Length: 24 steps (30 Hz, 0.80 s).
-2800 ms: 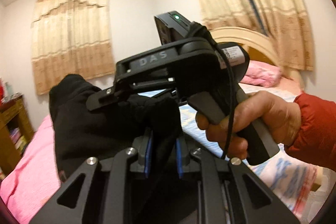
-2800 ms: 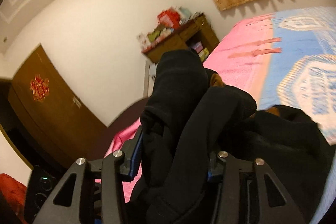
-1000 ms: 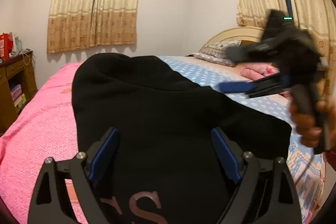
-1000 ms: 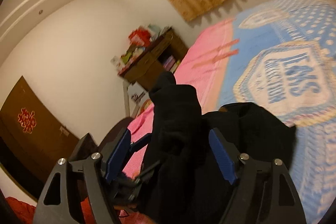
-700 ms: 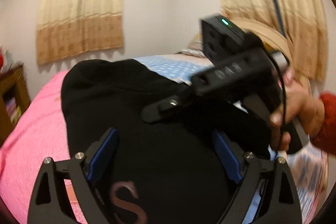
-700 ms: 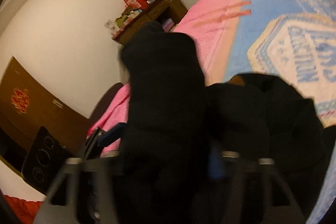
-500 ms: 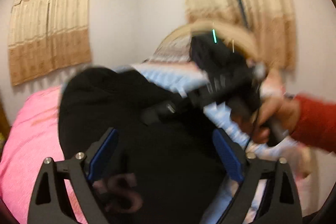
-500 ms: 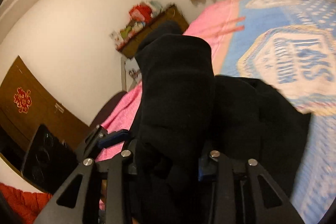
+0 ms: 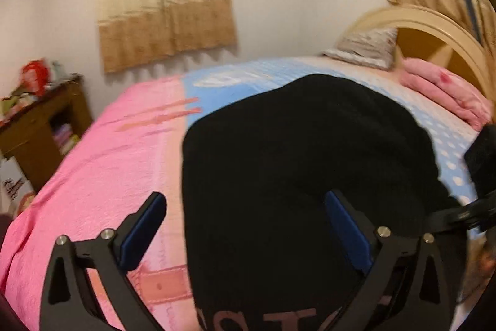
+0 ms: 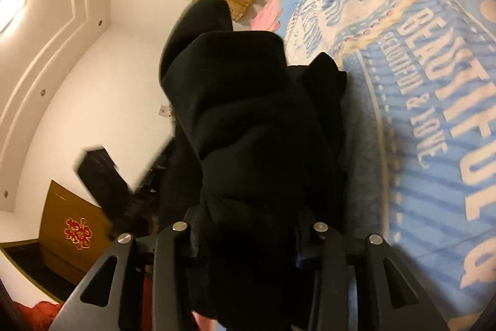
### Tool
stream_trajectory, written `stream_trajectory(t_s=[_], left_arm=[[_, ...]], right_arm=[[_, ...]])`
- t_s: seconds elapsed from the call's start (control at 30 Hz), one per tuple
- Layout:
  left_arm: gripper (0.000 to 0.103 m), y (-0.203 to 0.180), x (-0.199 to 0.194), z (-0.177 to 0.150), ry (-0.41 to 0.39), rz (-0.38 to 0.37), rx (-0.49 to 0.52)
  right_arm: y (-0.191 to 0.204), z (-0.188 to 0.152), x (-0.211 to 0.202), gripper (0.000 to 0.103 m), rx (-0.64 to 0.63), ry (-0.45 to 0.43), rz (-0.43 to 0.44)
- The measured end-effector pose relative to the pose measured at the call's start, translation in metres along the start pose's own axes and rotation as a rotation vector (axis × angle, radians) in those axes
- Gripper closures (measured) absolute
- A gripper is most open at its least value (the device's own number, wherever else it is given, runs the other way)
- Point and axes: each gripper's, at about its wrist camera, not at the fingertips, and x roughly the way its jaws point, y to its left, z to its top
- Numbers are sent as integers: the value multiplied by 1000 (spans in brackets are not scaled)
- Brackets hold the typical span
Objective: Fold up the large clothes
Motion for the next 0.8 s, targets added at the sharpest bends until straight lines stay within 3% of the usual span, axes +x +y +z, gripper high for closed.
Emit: stream_trajectory(t_s=[0.07,0.17,0.2,0.23,0.3,0.37,0.43,0.5,0.53,0.63,0.7,0.8], left_arm=[[0,5,2,2,4,30,-13],[0,12,17,11,65,67,-75],[0,14,22,15,85,69,-90],[0,18,20,12,96,75,-100],[0,12,22,9,111,97,-92],[0,-1,16,1,118,125,-47],[0,-7,19,1,118,156,-4],[0,-8,29,-3,137,183,8],[0,-8,36,-7,156,192,3],[0,-4,44,-8,130,130,-46],[0,-6,56,-6,115,125,-48],[0,-3,74,5,148,121,-63]], right_arm=[[26,3,-27,52,-105,-60,-93],[76,9,-71,52,-289,-276,-204],[99,16,-75,52,-376,-306,-215],[111,24,-69,52,-423,-296,-242],[142,42,-32,52,-572,-244,-380],[148,56,9,52,-619,-189,-408],[133,74,61,52,-595,-100,-416],[90,81,118,52,-559,13,-550],[69,83,129,52,-524,31,-536],[28,100,120,53,-363,-5,-400],[22,104,122,53,-355,-5,-419],[17,118,145,53,-333,7,-513]])
